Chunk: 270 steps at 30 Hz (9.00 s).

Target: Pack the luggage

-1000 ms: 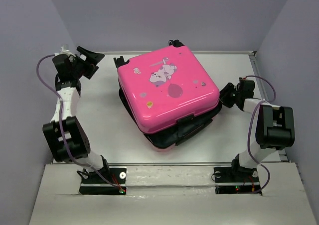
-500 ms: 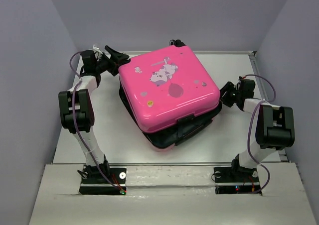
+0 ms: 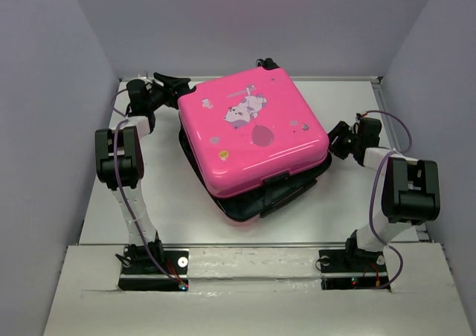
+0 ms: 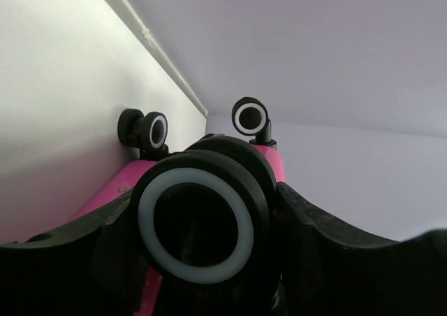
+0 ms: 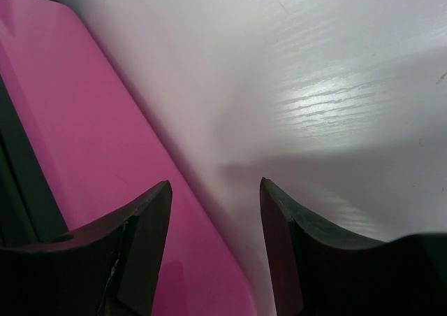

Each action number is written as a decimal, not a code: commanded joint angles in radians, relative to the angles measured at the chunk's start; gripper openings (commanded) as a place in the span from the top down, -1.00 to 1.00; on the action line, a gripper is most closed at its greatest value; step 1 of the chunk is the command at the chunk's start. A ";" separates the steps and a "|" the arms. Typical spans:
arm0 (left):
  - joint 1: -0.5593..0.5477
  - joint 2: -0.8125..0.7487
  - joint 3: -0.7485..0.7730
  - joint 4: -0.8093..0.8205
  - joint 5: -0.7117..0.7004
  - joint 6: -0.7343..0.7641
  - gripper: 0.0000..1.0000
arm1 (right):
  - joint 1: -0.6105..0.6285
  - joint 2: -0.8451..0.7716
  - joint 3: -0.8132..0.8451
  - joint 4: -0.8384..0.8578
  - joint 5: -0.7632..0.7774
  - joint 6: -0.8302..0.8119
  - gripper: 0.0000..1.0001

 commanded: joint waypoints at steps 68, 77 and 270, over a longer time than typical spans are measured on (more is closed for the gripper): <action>0.139 -1.111 -0.911 -0.340 -0.537 0.470 -0.94 | 0.118 -0.001 0.007 0.103 -0.013 0.060 0.48; -0.284 -1.254 -1.303 -0.182 -0.566 0.255 0.45 | 0.127 -0.010 -0.076 0.177 -0.045 0.096 0.64; -0.941 -1.193 -0.543 -0.678 -0.904 0.830 -0.60 | 1.245 -0.340 -0.165 0.172 0.777 -0.055 0.87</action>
